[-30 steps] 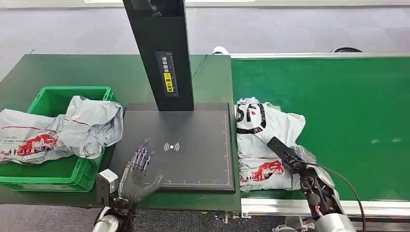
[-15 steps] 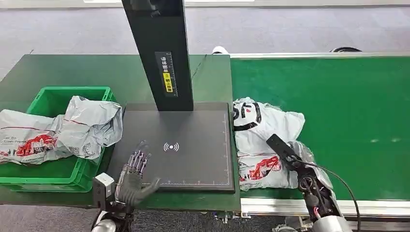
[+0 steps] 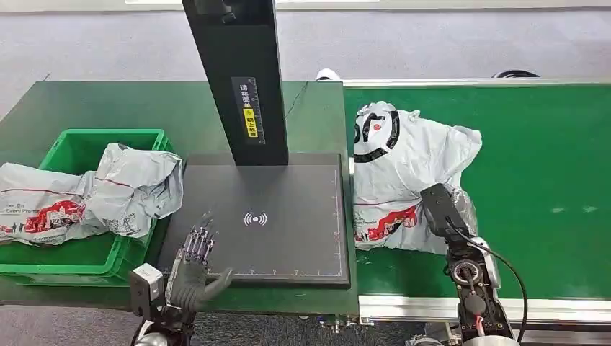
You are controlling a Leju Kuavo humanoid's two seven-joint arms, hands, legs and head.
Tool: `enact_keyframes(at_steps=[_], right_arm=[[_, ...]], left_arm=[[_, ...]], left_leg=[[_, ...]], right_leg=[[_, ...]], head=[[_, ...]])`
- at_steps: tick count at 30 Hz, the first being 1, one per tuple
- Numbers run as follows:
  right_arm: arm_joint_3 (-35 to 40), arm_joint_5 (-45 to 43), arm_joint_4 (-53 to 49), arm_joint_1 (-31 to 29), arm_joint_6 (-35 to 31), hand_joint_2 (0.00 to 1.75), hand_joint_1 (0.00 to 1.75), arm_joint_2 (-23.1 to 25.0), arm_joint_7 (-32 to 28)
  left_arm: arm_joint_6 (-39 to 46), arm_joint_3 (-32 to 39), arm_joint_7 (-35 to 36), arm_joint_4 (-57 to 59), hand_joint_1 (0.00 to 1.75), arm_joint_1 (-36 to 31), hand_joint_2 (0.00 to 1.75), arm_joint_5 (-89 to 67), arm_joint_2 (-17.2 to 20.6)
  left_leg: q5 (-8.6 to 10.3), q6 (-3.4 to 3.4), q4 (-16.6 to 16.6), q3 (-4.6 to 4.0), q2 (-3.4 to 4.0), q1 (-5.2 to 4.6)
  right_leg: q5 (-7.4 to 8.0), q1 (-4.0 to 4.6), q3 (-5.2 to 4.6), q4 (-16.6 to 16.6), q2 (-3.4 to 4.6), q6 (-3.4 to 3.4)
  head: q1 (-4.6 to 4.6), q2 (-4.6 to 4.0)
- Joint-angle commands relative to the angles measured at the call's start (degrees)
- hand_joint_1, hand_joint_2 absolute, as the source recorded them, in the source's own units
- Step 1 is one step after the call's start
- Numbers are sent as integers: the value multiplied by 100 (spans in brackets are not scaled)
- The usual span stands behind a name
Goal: Moved the parcel from conveyor to table for the left to box.
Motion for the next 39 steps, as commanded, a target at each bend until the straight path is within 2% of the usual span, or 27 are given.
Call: enact_keyframes(at_steps=[1, 5, 11, 13, 17, 20, 22, 25, 28, 30, 31, 32, 33, 37, 38, 39], right_arm=[[-247, -1044, -1523, 407, -450, 175, 175, 309, -929], [-209, -1530, -2367, 662, -857, 175, 175, 426, -1453], [-32, -1782, -3375, 890, -1698, 175, 175, 627, -2147], [54, -1796, -3629, 947, -1940, 175, 175, 651, -2386], [99, -1794, -3701, 975, -1958, 175, 175, 642, -2383], [233, -1781, -3996, 1036, -2624, 175, 175, 661, -2841], [569, -1683, -4235, 1111, -2906, 175, 175, 522, -2841], [888, -1395, -4126, 1119, -2970, 175, 175, 410, -2841], [1305, -773, -3729, 1036, -2845, 175, 175, 291, -2766], [1413, -676, -3566, 984, -2792, 175, 175, 284, -2742], [1530, -439, -3408, 928, -2570, 175, 175, 216, -2494], [1544, -443, -3337, 897, -2569, 175, 175, 245, -2494], [1724, -134, -3081, 812, -2150, 175, 175, 136, -2168], [2003, 434, -2455, 616, -1758, 175, 175, -7, -1814], [2062, 678, -2282, 564, -1739, 175, 175, -45, -1687], [2163, 1275, -2088, 500, -1777, 175, 175, -160, -1378]], left_arm=[[-3, 47, -16, 121, 0, -76, 175, 11, 59], [-1, 34, -39, 187, 0, -133, 175, 21, 51], [23, 5, -68, 201, 0, -179, 175, 62, 73], [29, -5, -71, 209, 0, -207, 175, 74, 82], [30, -8, -72, 212, 0, -216, 175, 77, 82], [40, -36, -69, 208, 0, -231, 175, 122, 119], [44, -58, -64, 213, 0, -256, 175, 150, 144], [49, -74, -64, 230, 0, -262, 175, 171, 168], [52, -99, -73, 279, 0, -270, 175, 182, 178], [53, -108, -87, 302, 0, -276, 175, 189, 177], [52, -119, -101, 321, 0, -283, 175, 191, 181], [52, -124, -110, 335, 0, -287, 175, 192, 180], [44, -149, -146, 370, 0, -297, 175, 188, 195], [22, -205, -222, 442, 0, -323, 175, 174, 248], [11, -216, -238, 469, 0, -340, 175, 172, 261], [-5, -227, -250, 484, 0, -351, 175, 167, 269]], left_leg=[[1, 1, 0, -4, 2, -1], [1, 0, 0, -4, 1, -2], [-1, 1, 2, -4, 6, -1], [0, 0, 2, -5, 6, -1], [1, 1, -1, 0, 3, 0], [0, 1, -1, 1, 9, 1], [0, 1, 0, -1, 5, 0], [-1, 1, -2, 4, 8, 0], [0, 1, -5, 9, 15, 4], [0, 1, -5, 8, 11, 1], [1, 2, -7, 11, 17, 2], [1, 1, -7, 10, 13, 2], [3, 3, -9, 12, 17, 4], [3, 3, -12, 14, 24, 3], [1, 2, -8, 13, 19, 2], [4, 3, -12, 14, 21, 3]], right_leg=[[0, 0, -4, 2, -5, -4], [-1, -1, -5, 3, -5, -3], [-2, 1, -7, 4, -5, -5], [-1, 0, -8, 4, -2, -4], [-1, 2, -1, 0, -8, -6], [1, 3, -1, -1, -3, -5], [-1, 2, -2, 1, -8, -6], [0, 1, 2, -2, 2, -3], [3, 6, 6, -7, 3, -5], [2, 3, 5, -5, 3, -3], [4, 4, 7, -8, 5, -5], [4, 3, 7, -7, 4, -3], [7, 6, 10, -13, 4, -5], [10, 6, 12, -15, 12, -3], [5, 4, 11, -9, 9, -2], [10, 6, 12, -15, 8, -4]], head=[[0, 0], [0, 0], [0, 0], [0, 0], [0, 0], [0, 0], [0, 0], [0, 0], [0, 0], [2, 0], [0, 0], [0, 0], [0, 0], [-2, 0], [2, 0], [2, 0]])
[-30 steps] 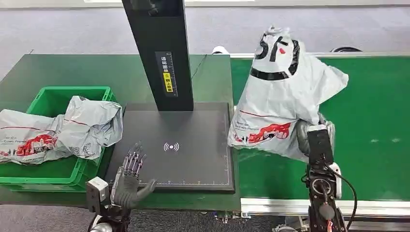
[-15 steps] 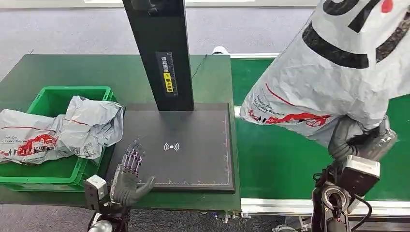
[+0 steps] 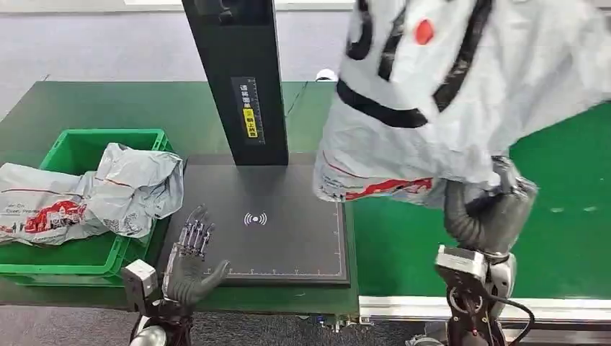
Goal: Moved the parcel from conveyor to table for the left to box.
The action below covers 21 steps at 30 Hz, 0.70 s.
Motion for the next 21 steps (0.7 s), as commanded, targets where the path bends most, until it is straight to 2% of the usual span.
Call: enact_keyframes(at_steps=[1, 3, 6, 9, 12, 17, 21], right_arm=[[917, 1479, 1647, -563, 419, 175, 175, -535, 907], [921, 1474, 1725, -585, 428, 175, 175, -526, 902], [1168, 1657, 2057, -743, 1101, 175, 175, -658, 1212], [1246, 1693, 2155, -763, 1250, 175, 175, -653, 1234], [1472, 1753, 2193, -816, 1706, 175, 175, -693, 1294], [1616, 1168, 2211, -957, 2390, 175, 175, -669, 1038], [1697, 797, 2415, -1146, 2625, 175, 175, -570, 826]], left_arm=[[-74, -198, -78, 467, 0, -173, 175, -29, 210], [-76, -199, -78, 486, 0, -183, 175, -30, 209], [-108, -205, -96, 557, 0, -220, 175, -51, 208], [-118, -199, -105, 572, 0, -221, 175, -59, 211], [-143, -202, -114, 576, 0, -199, 175, -74, 204], [-154, -206, -119, 590, 0, -215, 175, -85, 197], [-161, -190, -117, 606, 0, -269, 175, -84, 179]], left_leg=[[3, 2, -9, 9, 7, 0], [2, 3, -11, 15, 14, 3], [2, 3, -8, 10, 13, 1], [2, 2, -8, 11, 14, 3], [1, 1, -3, 2, 4, -1], [1, 2, -3, 3, 8, -1], [1, 3, -2, 3, 14, 1]], right_leg=[[5, 2, 10, -10, -1, -3], [8, 5, 16, -17, 4, -3], [6, 3, 10, -11, 4, -3], [7, 4, 9, -12, 4, -4], [2, 0, 2, -4, -1, -2], [3, 0, 1, -4, 1, -2], [6, 3, 1, -5, 4, -3]], head=[[0, 0], [-2, 0], [0, 0], [-2, 0], [0, 0], [-2, 0], [-2, 0]])
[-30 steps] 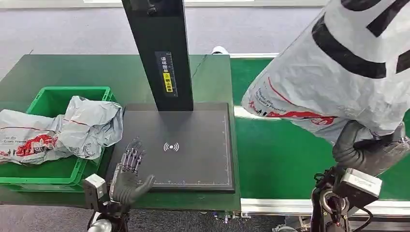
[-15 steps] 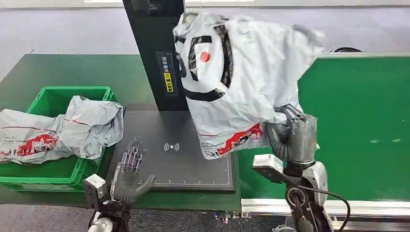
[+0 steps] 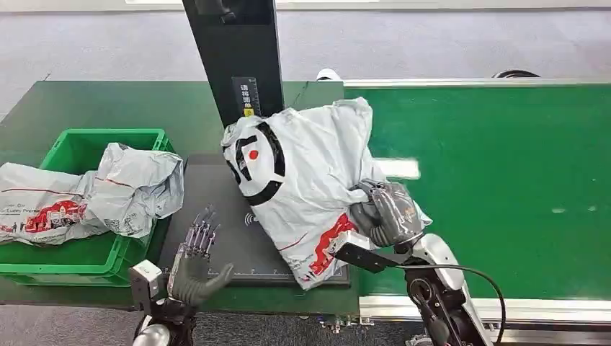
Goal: Moved the parcel from conveyor to table for the left to box.
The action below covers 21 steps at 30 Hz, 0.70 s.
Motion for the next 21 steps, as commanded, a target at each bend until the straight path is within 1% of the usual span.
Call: enact_keyframes(at_steps=[1, 3, 4, 5, 8, 15, 18, 21], right_arm=[[472, -685, 765, -607, 506, 175, 175, 25, -328], [517, -662, 819, -675, 480, 175, 175, 103, -245], [498, -562, 849, -702, 246, 175, 175, 196, 23], [504, -557, 843, -710, 242, 175, 175, 211, 41], [502, -538, 853, -732, 186, 175, 175, 233, 388], [495, -538, 855, -735, 188, 175, 175, 207, 380], [379, -607, 1010, -771, 196, 175, 175, 272, 881], [383, -703, 1277, -884, 354, 175, 175, 318, 1082]], left_arm=[[-41, -75, 35, 357, 0, -178, 175, -17, 80], [-44, -76, 45, 319, 0, -179, 175, -18, 72], [-31, -52, 62, 259, 0, -148, 175, -18, 60], [-30, -48, 65, 249, 0, -141, 175, -18, 62], [-8, -3, 118, 177, 0, -92, 175, -16, 46], [-7, 1, 116, 180, 0, -85, 175, -16, 49], [14, 40, 142, 177, 0, -60, 175, -38, 17], [30, 62, 148, 156, 0, -12, 175, -46, 3]], left_leg=[[0, 2, -2, 6, 16, -1], [1, 2, -3, 6, 19, 0], [0, 1, -2, 6, 15, 0], [0, 1, -2, 5, 15, 0], [-1, 1, -2, 7, 19, 3], [-1, 2, -1, 4, 14, 1], [0, 2, -1, 4, 11, -1], [0, 1, -2, 3, 13, 0]], right_leg=[[4, 1, 2, -3, 7, -3], [6, 2, 2, -4, 8, -4], [3, 1, 2, -2, 7, -3], [3, 1, 0, -1, 8, -3], [4, 5, 2, -4, 7, -5], [3, 3, 2, -3, 5, -3], [3, 1, 2, -1, 3, -3], [4, 1, 1, -2, 5, -3]], head=[[-2, 0], [-2, 0], [0, 0], [-2, 0], [-2, 0], [0, 0], [0, 0], [0, 0]])
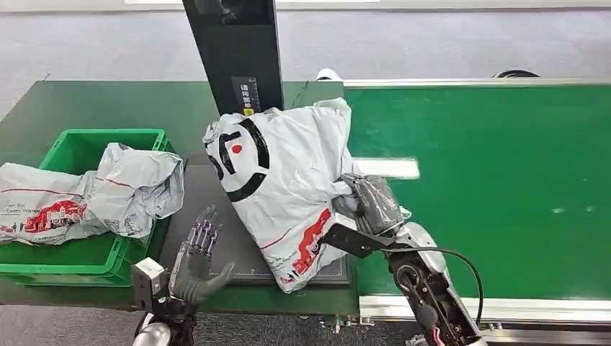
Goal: Moved the parcel from conveyor to table for the left to box.
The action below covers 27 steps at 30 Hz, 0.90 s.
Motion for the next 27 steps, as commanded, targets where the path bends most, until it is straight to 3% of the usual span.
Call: enact_keyframes(at_steps=[1, 2, 3, 9, 20, 26, 27], right_arm=[[29, -245, 881, -455, 263, 175, 175, 141, 496], [-55, -657, 1061, -506, 691, 175, 168, 201, 498], [-68, -922, 1235, -569, 963, 175, 175, 219, 558], [167, -856, 1746, -859, 898, 175, 175, 270, 1108], [388, -975, 1840, -865, 1023, 175, 175, 157, 1464], [395, -1261, 1895, -809, 1317, 175, 175, 120, 1308], [366, -1633, 2003, -842, 1728, 175, 175, 133, 1077]], left_arm=[[54, 67, 69, 116, 0, 40, 175, -43, 6], [165, 42, 90, 106, 0, 48, 175, -162, 22], [211, 31, 85, 102, 0, 49, 175, -200, 17], [476, 54, 139, -173, 0, 166, 175, -313, -10], [476, -7, 167, -76, 0, 106, 175, -310, -2], [869, 92, 60, -142, 0, 31, 175, -325, -103], [1155, 125, -96, -212, 0, 16, 175, -330, -138]], left_leg=[[0, 2, -3, 6, 20, 2], [-1, 2, -3, 7, 19, 0], [-1, 1, -2, 6, 17, 2], [-2, 3, 1, 5, 21, 2], [0, 2, -1, 4, 12, 1], [0, 3, -2, 6, 8, 3], [1, 5, -1, 4, 4, 4]], right_leg=[[6, 4, 3, -5, 8, -4], [4, 1, 2, -3, 10, -3], [4, 3, 3, -3, 9, -3], [5, 4, 1, -3, 10, -3], [4, 3, 2, -3, 2, -4], [3, 5, 6, -6, -4, -3], [3, 7, 7, -8, -11, -3]], head=[[0, 0], [0, 0], [2, 0], [0, 0], [0, 0], [2, 0], [0, 0]])
